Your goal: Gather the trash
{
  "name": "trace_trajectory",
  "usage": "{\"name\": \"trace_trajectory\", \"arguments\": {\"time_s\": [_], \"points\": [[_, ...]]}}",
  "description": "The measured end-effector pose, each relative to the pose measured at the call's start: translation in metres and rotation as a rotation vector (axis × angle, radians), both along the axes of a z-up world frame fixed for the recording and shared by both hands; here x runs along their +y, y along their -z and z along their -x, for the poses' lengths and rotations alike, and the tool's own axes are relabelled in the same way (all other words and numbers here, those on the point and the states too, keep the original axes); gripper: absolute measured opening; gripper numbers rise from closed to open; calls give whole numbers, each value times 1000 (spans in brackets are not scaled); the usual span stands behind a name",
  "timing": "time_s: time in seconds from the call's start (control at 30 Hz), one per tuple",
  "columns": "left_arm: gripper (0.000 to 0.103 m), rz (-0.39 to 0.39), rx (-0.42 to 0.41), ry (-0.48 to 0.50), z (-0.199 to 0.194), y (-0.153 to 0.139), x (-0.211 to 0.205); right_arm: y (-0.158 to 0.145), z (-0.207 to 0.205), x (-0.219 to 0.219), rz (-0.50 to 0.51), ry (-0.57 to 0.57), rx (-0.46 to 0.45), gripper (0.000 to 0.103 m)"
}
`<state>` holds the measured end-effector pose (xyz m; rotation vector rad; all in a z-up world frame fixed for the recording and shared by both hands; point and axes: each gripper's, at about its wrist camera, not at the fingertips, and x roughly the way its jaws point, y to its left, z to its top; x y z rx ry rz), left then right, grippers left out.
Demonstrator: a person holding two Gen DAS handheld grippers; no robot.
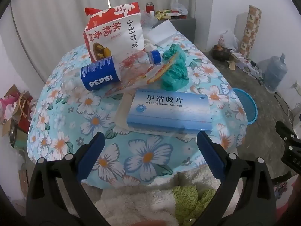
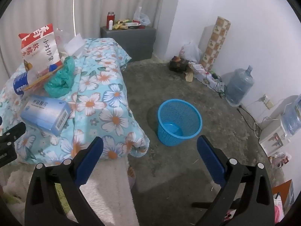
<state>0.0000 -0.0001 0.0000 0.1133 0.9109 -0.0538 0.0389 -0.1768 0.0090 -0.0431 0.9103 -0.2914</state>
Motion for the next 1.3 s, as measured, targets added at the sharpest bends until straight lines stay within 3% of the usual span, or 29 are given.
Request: {"name": "trace_trajectory", "arguments": {"time_s": [1.3], "points": [[94,-7,19,-12,-1,6,8,-4,-1,8,-13,-4,-3,97]]}}
